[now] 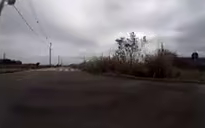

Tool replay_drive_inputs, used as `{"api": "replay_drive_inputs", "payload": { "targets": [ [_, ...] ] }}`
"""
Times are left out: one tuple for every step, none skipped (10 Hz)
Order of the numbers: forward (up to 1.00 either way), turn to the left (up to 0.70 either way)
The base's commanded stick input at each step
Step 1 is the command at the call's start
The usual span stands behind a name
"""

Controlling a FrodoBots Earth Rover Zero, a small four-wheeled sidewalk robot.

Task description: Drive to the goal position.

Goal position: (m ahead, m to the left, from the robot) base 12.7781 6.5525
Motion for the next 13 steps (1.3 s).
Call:
{"api": "replay_drive_inputs", "payload": {
  "targets": [
    [0.7, 0.14],
    [0.7, 0.14],
    [0.7, 0.14],
    [0.7, 0.12],
    [0.7, 0.0],
    [0.7, 0.0],
    [0.7, 0.0],
    [0.7, 0.0],
    [0.7, 0.0],
    [0.7, 0.0],
    [0.7, 0.0],
    [0.7, 0.0],
    [0.7, 0.0]
  ]
}}
